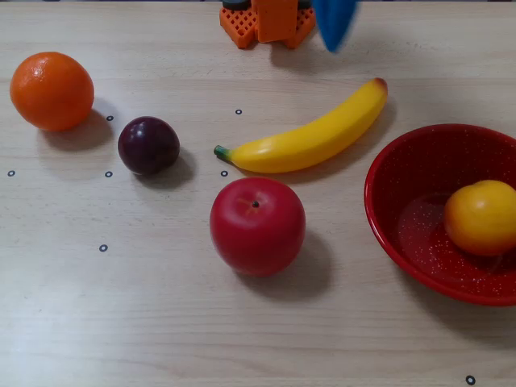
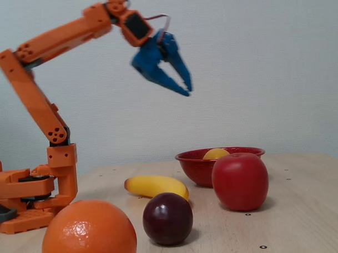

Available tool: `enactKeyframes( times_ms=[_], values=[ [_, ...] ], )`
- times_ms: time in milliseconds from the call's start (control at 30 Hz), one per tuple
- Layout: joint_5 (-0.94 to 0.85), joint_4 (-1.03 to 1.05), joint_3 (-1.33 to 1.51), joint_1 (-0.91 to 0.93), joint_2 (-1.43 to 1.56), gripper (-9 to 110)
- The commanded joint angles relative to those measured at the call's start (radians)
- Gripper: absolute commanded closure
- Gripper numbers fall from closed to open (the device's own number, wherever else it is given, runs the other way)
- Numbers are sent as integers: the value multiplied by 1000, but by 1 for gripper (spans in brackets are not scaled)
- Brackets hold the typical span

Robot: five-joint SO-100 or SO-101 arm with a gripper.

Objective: Put peach in the red bowl.

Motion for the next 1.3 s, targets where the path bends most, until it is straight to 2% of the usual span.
enactKeyframes(
  times_ms=[0, 133, 400, 633, 800, 1267],
  values=[
    [-8, 5, 78, 57, 202, 102],
    [-32, 15, 290, 112, 437, 102],
    [-31, 178, 548, 173, 795, 102],
    [-78, 190, 785, 192, 1046, 102],
    [-81, 112, 942, 189, 1144, 102],
    [57, -89, 1368, 187, 1146, 102]
  ],
)
